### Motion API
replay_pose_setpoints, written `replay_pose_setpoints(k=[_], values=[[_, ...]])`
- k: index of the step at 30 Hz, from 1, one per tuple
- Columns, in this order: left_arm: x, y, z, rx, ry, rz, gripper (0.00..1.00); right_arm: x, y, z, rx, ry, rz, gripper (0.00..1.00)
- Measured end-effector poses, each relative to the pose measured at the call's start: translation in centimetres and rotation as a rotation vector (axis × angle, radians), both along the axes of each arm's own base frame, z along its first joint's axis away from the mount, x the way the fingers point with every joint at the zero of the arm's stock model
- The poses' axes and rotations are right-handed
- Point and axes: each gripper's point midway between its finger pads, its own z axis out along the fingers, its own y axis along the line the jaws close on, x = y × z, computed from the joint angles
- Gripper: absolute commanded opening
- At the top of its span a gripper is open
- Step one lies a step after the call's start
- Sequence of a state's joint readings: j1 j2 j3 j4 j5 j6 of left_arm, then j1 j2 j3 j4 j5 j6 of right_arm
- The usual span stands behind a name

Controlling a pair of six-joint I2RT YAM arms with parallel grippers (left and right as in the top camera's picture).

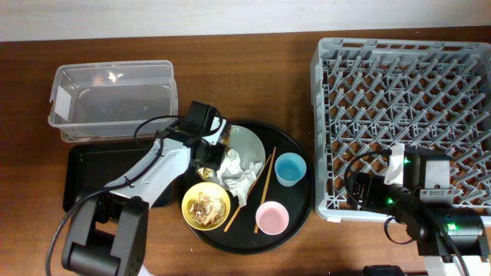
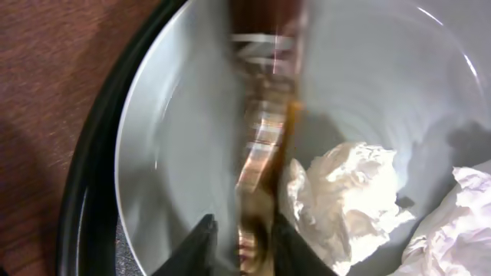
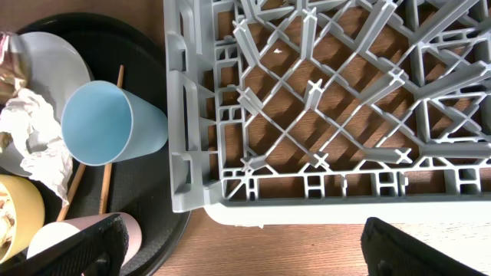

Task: Sort waste into correct bins and load items into the dishwasher rack
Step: 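Grasp the chocolate wrapper with the left gripper and drop it in the clear bin, then pick the crumpled tissue from the plate with the left gripper into the bin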

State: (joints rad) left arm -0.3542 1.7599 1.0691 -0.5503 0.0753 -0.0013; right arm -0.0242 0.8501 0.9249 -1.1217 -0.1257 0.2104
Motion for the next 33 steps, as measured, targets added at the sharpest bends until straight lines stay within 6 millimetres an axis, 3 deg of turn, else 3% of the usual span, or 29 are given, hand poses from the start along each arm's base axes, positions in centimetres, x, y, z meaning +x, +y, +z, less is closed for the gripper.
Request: replay_pose_setpoints(k=[2, 8, 10, 13, 14, 16, 17, 21, 23, 27, 29, 31, 33], values=[[0.0, 0.0, 0.0, 0.002, 0.001, -0.003, 0.01, 0.0, 0.0, 0.0, 0.0, 0.0, 0.0, 0.98], [-0.2, 0.1, 0.5, 0.01, 0.022, -0.001, 0.01, 0.0, 0.0, 0.0, 0.0, 0.0, -0.001, 0.98], [1.1, 0.3, 2.9, 0.032, -0.021, 0.011, 0.01, 0.0, 0.0, 0.0, 0.0, 0.0, -0.001, 0.98], [4.0, 0.9, 9.3, 0.049, -0.213, 0.053, 0.0, 0.0, 0.0, 0.0, 0.0, 0.0, 0.0, 0.98], [5.2, 1.5, 12.5, 0.054, -0.315, 0.084, 0.01, 0.0, 0.0, 0.0, -0.001, 0.0, 0.0, 0.98], [7.1, 3.7, 17.0, 0.068, -0.472, 0.167, 0.0, 0.0, 0.0, 0.0, 0.0, 0.0, -0.001, 0.98], [8.0, 5.8, 18.0, 0.087, -0.514, 0.228, 0.01, 0.0, 0.0, 0.0, 0.0, 0.0, 0.0, 0.98], [10.8, 13.0, 18.1, 0.118, -0.566, 0.449, 0.0, 0.0, 0.0, 0.0, 0.0, 0.001, 0.0, 0.98], [12.1, 15.3, 17.3, 0.119, -0.579, 0.522, 0.0, 0.0, 0.0, 0.0, 0.0, 0.0, 0.0, 0.98], [13.8, 16.1, 14.0, 0.128, -0.549, 0.554, 0.09, 0.0, 0.0, 0.0, 0.0, 0.0, -0.001, 0.99], [14.3, 16.1, 12.0, 0.135, -0.519, 0.554, 0.21, 0.0, 0.0, 0.0, 0.0, 0.0, 0.0, 0.98], [14.4, 16.1, 10.5, 0.145, -0.489, 0.553, 0.45, 0.0, 0.0, 0.0, 0.0, 0.0, 0.0, 0.98], [14.5, 16.1, 9.8, 0.148, -0.475, 0.553, 0.47, 0.0, 0.0, 0.0, 0.0, 0.001, -0.001, 0.98]])
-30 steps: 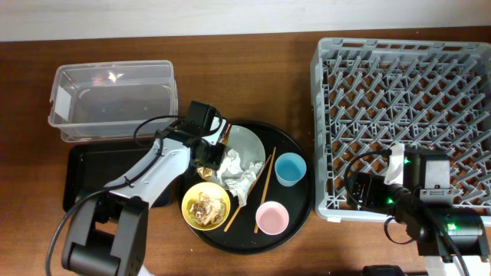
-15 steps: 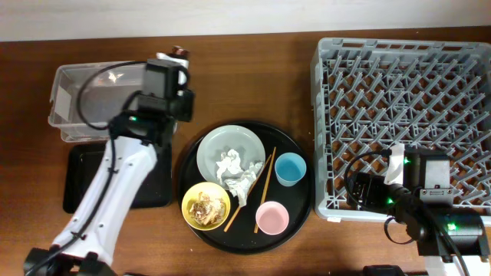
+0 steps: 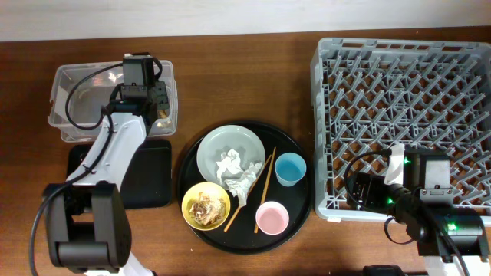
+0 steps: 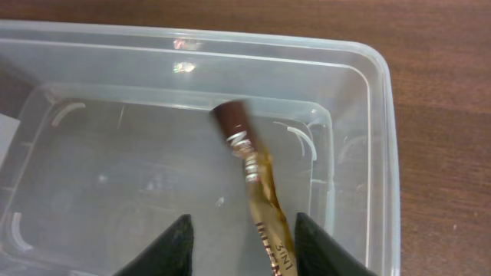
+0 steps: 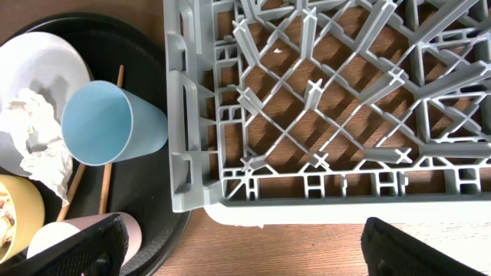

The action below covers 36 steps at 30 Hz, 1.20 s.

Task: Sort waste into correct bins and load items into the dishwasher rack
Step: 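Pick the crumpled tissue from the plate with the left gripper into the bin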

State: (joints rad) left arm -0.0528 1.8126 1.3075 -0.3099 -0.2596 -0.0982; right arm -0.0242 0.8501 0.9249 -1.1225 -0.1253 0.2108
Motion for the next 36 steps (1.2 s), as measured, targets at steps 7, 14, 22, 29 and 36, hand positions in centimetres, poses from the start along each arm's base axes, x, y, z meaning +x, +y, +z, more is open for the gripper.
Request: replay_pose_setpoints(k=[7, 14, 22, 29, 36], values=[[-4.1, -6.9, 3.1, -0.147, 0.064, -0.216, 0.49, 0.0, 0.0, 0.1, 0.0, -0.002, 0.0, 0.98], [-11.8, -17.3, -3.5, -0.213, 0.437, -0.483, 0.52, 0.0, 0.0, 0.0, 0.0, -0.002, 0.0, 0.98], [-15.4, -19.6, -10.7, -0.176, 0.68, -0.524, 0.0, 0.0, 0.0, 0.0, 0.0, -0.001, 0.0, 0.98], [-14.4, -17.3, -8.3, -0.16, 0.701, -0.455, 0.0, 0.0, 0.0, 0.0, 0.0, 0.0, 0.0, 0.98], [-4.2, -5.8, 6.5, -0.134, 0.184, -0.175, 0.01, 0.0, 0.0, 0.0, 0.0, -0.001, 0.0, 0.98]])
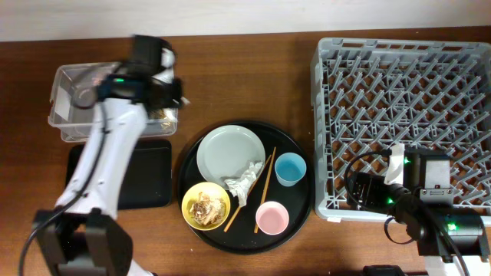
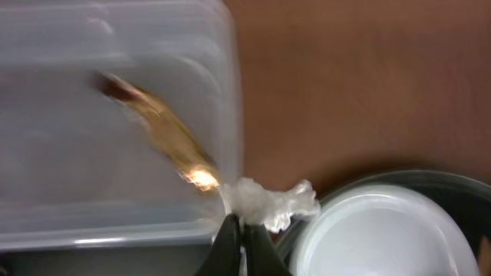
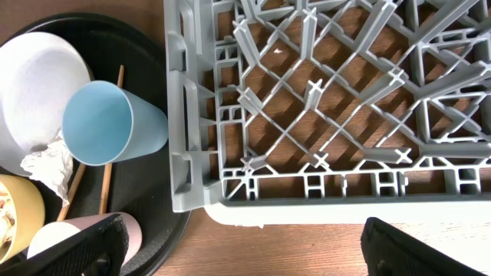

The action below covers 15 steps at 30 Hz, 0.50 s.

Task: Sort waste into correct bins and load items into the dishwasher rack
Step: 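Pick the crumpled tissue from the plate with the left gripper into the bin, then grasp the remaining tissue with the left gripper and drop it in the bin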

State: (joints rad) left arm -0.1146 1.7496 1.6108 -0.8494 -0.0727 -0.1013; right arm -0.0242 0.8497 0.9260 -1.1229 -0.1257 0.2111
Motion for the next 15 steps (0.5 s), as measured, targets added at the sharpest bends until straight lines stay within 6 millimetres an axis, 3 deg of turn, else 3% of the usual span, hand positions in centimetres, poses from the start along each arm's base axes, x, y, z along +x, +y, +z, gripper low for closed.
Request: replay_pose_setpoints(k=[1, 3, 5, 7, 11, 14, 15], values=[[1.1, 2.7, 1.1, 0.01, -0.058, 0.065, 0.02, 0.0, 0.0, 0.0, 0.0, 0.0, 0.0, 0.98], [2.2, 6.2, 1.8, 0.025, -0.109, 0.146, 0.33, 0.0, 0.0, 0.0, -0.001, 0.0, 0.0, 0.98], [2.7, 8.2, 2.1, 0.034, -0.139, 0.188, 0.55, 0.0, 0.0, 0.0, 0.0, 0.0, 0.0, 0.98], [2.9, 8.9, 2.2, 0.036, -0.147, 0.206, 0.61, 0.0, 0.0, 0.0, 0.0, 0.0, 0.0, 0.98], [3.1, 8.2, 2.0, 0.008, -0.146, 0.181, 0.62, 0.0, 0.0, 0.0, -0.001, 0.0, 0.001, 0.98], [1.5, 5.4, 0.5, -0.07, -0.051, 0.103, 0.63, 0.0, 0.0, 0.0, 0.0, 0.001, 0.0, 0.98], [0.4, 3.2, -0.2, -0.111, 0.007, 0.049, 0.64, 0.0, 0.0, 0.0, -0.001, 0.0, 0.001, 0.98]])
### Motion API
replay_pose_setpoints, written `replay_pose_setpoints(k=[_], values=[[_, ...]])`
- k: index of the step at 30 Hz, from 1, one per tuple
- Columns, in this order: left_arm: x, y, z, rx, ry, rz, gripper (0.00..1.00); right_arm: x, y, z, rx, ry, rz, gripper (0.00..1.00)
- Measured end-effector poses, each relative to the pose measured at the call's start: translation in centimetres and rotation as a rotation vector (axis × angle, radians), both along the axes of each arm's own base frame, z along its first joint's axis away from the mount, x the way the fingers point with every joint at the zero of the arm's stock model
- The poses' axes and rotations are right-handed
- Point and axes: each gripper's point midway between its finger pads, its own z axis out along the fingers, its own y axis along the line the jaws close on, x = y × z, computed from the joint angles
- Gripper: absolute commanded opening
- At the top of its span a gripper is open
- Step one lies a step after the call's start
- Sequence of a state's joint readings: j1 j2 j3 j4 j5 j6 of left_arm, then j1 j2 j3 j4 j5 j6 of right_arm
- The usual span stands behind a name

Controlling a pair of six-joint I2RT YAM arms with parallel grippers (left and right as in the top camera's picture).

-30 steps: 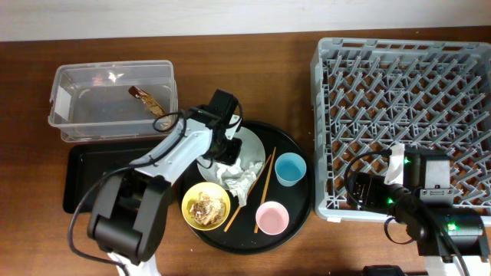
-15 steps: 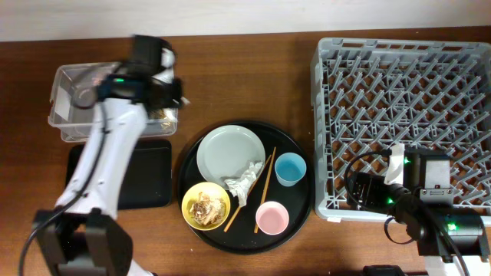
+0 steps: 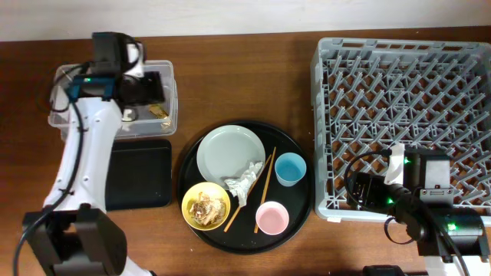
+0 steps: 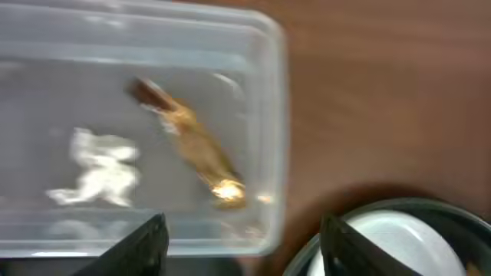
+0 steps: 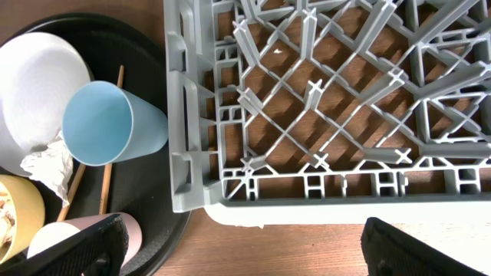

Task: Sort waste into correct bins and load items into the dishwasher rack
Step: 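Grasp the remaining tissue with the left gripper and drop it in the bin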

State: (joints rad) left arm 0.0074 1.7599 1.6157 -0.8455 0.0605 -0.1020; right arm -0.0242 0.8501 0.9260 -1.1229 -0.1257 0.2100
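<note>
My left gripper (image 3: 142, 87) hangs open over the clear bin (image 3: 69, 80) at the back left. Inside the bin lie a brown-gold wrapper (image 4: 192, 146) and a crumpled white tissue (image 4: 96, 165). On the round black tray (image 3: 295, 230) are a white plate (image 3: 222, 149), another crumpled tissue (image 3: 244, 184), chopsticks (image 3: 261, 184), a blue cup (image 3: 290, 169), a pink cup (image 3: 271, 218) and a yellow bowl (image 3: 205, 205) of food scraps. My right gripper (image 5: 242, 249) stands open and empty at the near left corner of the grey dishwasher rack (image 3: 406, 100).
A black bin (image 3: 138, 175) lies in front of the clear one, left of the tray. The rack fills the right side of the brown table. The right wrist view shows the blue cup (image 5: 107, 123) close to the rack's left wall (image 5: 180, 115).
My left gripper was shut on a white tissue at the clear bin's right edge. Now it is open farther left over the bin, and the tissue lies inside beside the wrapper.
My left gripper first held the brown wrapper over the plate, with two tissues lying there. Then it was over the clear bin with the wrapper. Later it held one tissue at the bin's edge; now both lie in the bin. The right arm stayed still.
</note>
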Motion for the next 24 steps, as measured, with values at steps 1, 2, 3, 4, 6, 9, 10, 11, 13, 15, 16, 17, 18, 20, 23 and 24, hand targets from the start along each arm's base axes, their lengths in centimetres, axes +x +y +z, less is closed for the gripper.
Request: replay_pose_setpoints(k=[1, 2, 3, 4, 6, 9, 10, 11, 13, 15, 16, 17, 18, 20, 23, 24], values=[[-0.9, -2.2, -0.4, -0.039, 0.038, -0.057, 0.66, 0.0, 0.0, 0.0, 0.0, 0.0, 0.0, 0.99], [-2.1, -4.1, -0.9, -0.06, 0.087, -0.102, 0.67, 0.0, 0.0, 0.0, 0.0, -0.001, -0.001, 0.98], [-3.8, -5.5, -1.7, -0.068, 0.16, -0.137, 0.68, 0.0, 0.0, 0.0, 0.0, 0.001, 0.0, 0.98], [-5.1, -7.3, -2.1, -0.073, 0.207, -0.183, 0.68, 0.0, 0.0, 0.0, 0.0, 0.0, -0.001, 0.98], [-7.6, -11.3, -3.3, -0.077, 0.275, -0.286, 0.69, 0.0, 0.0, 0.0, 0.0, -0.001, 0.0, 0.99], [-11.3, -15.3, -6.3, -0.056, 0.37, -0.407, 0.7, 0.0, 0.0, 0.0, 0.0, 0.0, 0.0, 0.98], [-12.5, -16.6, -7.6, -0.043, 0.397, -0.447, 0.7, 0.0, 0.0, 0.0, 0.0, -0.001, -0.001, 0.98], [-13.7, -17.6, -8.7, -0.03, 0.428, -0.482, 0.69, 0.0, 0.0, 0.0, 0.0, 0.0, -0.001, 0.98], [-15.5, -19.1, -10.9, -0.006, 0.483, -0.536, 0.69, 0.0, 0.0, 0.0, 0.0, 0.0, -0.001, 0.98], [-17.5, -20.5, -13.0, 0.022, 0.537, -0.591, 0.69, 0.0, 0.0, 0.0, 0.0, 0.0, -0.001, 0.98], [-17.8, -20.9, -13.4, 0.027, 0.537, -0.605, 0.69, 0.0, 0.0, 0.0, 0.0, 0.0, -0.001, 0.98], [-17.9, -21.3, -13.6, 0.028, 0.527, -0.618, 0.69, 0.0, 0.0, 0.0, 0.0, 0.0, 0.0, 0.98], [-17.9, -21.8, -13.9, 0.036, 0.512, -0.631, 0.68, 0.0, 0.0, 0.0, 0.0, 0.0, -0.001, 0.98], [-18.3, -21.9, -14.2, 0.07, 0.506, -0.644, 0.68, 0.0, 0.0, 0.0, 0.0, 0.0, -0.001, 0.98], [-18.1, -21.9, -14.3, 0.095, 0.491, -0.644, 0.67, 0.0, 0.0, 0.0, 0.0, 0.0, 0.0, 0.98], [-18.0, -21.8, -14.3, 0.1, 0.488, -0.642, 0.67, 0.0, 0.0, 0.0, 0.0, 0.0, 0.0, 0.98]])
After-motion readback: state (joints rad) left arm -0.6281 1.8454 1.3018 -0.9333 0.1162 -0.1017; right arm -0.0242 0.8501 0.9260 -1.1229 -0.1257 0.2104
